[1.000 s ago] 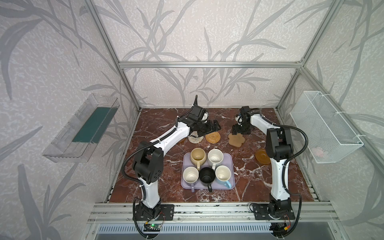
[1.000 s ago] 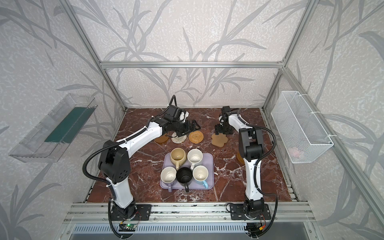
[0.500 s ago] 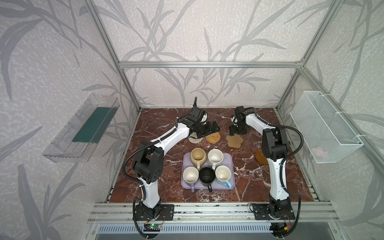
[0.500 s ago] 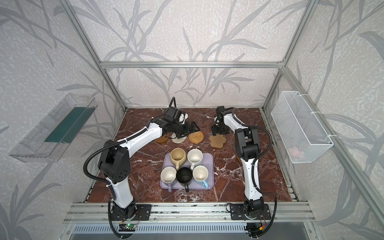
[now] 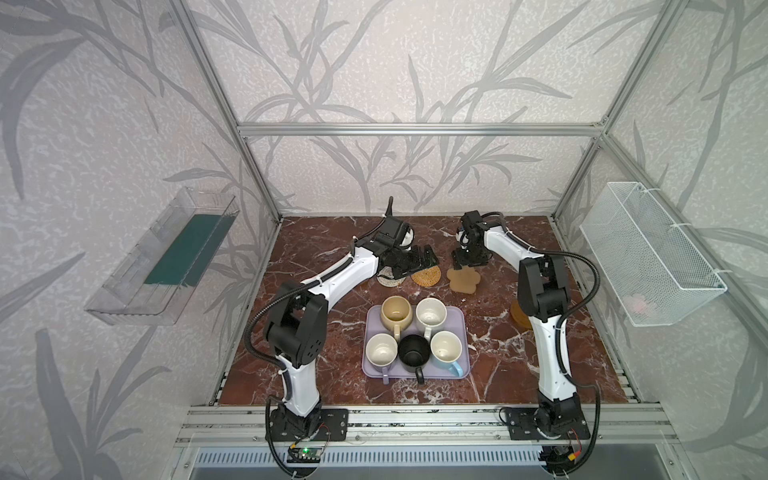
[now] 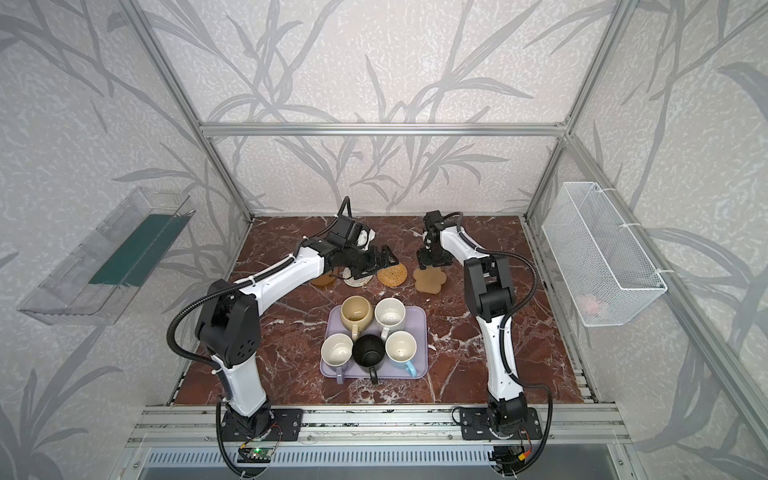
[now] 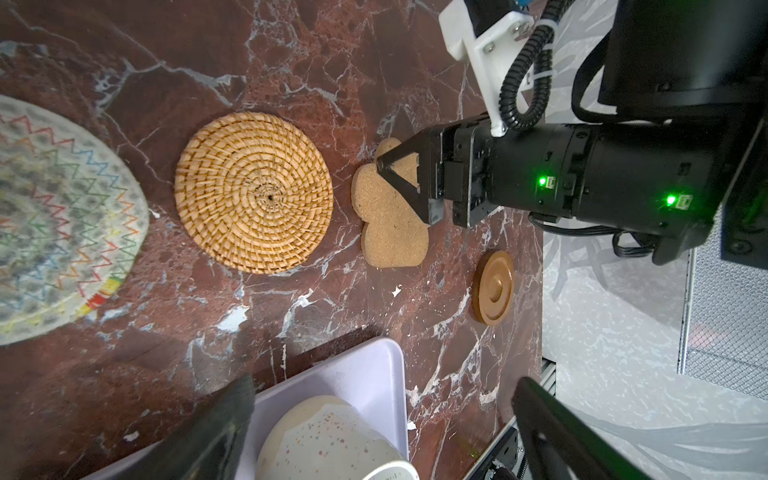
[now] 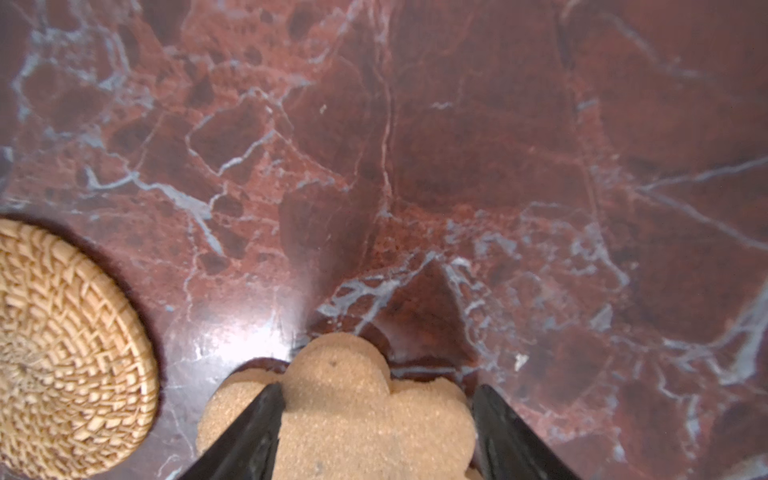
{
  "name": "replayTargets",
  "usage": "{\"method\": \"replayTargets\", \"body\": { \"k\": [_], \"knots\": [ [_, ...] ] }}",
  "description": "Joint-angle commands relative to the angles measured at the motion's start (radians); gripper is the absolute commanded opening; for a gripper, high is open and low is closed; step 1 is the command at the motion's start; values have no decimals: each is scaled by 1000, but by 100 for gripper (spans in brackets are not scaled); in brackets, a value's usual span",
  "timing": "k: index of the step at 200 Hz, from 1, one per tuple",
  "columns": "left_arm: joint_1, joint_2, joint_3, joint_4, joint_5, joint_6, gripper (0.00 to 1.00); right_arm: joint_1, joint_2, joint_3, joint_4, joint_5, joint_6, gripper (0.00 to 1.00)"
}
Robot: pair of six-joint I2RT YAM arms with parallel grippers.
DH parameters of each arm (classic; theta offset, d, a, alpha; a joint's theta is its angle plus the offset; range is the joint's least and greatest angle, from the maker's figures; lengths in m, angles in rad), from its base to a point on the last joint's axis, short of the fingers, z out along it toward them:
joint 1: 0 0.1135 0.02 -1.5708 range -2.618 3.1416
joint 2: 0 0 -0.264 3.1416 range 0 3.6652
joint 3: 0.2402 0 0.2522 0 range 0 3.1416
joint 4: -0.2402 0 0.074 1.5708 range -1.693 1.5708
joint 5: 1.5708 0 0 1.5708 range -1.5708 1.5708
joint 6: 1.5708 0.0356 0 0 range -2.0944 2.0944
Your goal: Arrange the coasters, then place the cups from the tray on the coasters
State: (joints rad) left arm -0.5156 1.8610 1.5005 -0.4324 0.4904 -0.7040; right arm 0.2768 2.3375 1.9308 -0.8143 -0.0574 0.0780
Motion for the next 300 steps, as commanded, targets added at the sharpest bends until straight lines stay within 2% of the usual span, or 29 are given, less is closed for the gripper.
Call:
{"method": "replayTargets", "body": {
  "k": [1,84,129,136,205,254,281,300],
  "knots": [
    [6,-34,-10,15,-9,-10,99,4,33,37,-17,5,2,73],
    [5,-49,10,5,-16,-11,99,5,-86,6,26,18,2,85],
    [6,-83,-16,15,-18,-17,99,8,-215,-56,31,18,25,96],
    [6,-93,-18,15,-18,-18,99,9,-247,-83,38,19,29,100],
    [-24,-208,-55,-2,-9,-13,99,7,-659,-444,89,16,71,99],
    [-108,-279,-68,-56,-25,21,99,-6,-925,-755,193,26,190,99],
    [-168,-300,-86,-59,-57,22,99,-20,-1009,-855,184,140,233,99],
    [-217,-297,-102,-47,-71,23,99,-54,-1048,-925,209,116,250,99]
  ]
}}
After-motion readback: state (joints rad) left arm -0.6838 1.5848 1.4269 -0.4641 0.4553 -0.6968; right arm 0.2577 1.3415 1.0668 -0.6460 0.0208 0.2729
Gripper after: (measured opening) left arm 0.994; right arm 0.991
